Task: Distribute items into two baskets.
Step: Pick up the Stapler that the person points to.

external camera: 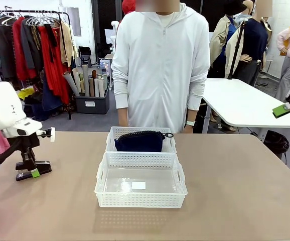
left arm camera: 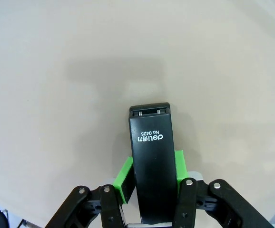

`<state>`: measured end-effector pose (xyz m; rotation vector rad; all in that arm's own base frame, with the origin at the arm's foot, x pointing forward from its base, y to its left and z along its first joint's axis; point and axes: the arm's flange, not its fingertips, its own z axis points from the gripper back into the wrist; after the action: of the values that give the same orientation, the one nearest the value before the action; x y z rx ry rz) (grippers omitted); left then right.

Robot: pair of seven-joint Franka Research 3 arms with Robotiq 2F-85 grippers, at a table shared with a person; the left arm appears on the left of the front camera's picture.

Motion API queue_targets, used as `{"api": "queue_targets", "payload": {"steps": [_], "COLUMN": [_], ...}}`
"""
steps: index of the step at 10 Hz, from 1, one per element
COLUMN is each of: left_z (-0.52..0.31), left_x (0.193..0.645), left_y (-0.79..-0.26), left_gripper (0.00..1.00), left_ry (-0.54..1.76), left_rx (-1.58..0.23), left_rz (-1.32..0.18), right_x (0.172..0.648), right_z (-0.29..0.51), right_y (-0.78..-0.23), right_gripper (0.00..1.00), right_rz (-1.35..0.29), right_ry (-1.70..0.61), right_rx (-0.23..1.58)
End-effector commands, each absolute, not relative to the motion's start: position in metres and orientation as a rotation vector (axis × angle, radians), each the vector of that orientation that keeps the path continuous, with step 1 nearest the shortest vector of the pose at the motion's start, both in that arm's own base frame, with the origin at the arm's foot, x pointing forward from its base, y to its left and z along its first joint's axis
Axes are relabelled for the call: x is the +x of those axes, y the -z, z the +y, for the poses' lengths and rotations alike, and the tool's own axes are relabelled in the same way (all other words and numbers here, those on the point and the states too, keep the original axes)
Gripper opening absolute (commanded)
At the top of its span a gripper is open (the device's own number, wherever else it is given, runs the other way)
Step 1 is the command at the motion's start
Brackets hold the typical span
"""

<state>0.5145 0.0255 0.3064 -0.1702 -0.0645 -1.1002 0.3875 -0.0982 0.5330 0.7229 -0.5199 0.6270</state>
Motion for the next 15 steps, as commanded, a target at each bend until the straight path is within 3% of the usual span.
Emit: {"api": "queue_targets", "payload": {"steps": [1,10,15], "left_z": [0.026,0.024,0.003], "left_x": [0.515,0.515,0.483], "left_y": [-0.306,-0.307,-0.432], "left_gripper": [0.00,0.00,0.00], "left_ry": [1.109,1.102,1.132], "left_rx": [-0.170,-0.169,-0.041], "left_rz": [-0.068,-0.065,-0.141], "right_x": [0.387,0.387,0.387], "right_z": [-0.097,-0.097,-0.097], "right_y": [-0.534,-0.534,-0.534], "right_gripper": [1.00,1.00,1.00], "right_rz": [-0.521,-0.521,-0.521], "right_ry": [-0.627,-0.627,-0.627], "right_rx": [0.724,0.724,0.724]}}
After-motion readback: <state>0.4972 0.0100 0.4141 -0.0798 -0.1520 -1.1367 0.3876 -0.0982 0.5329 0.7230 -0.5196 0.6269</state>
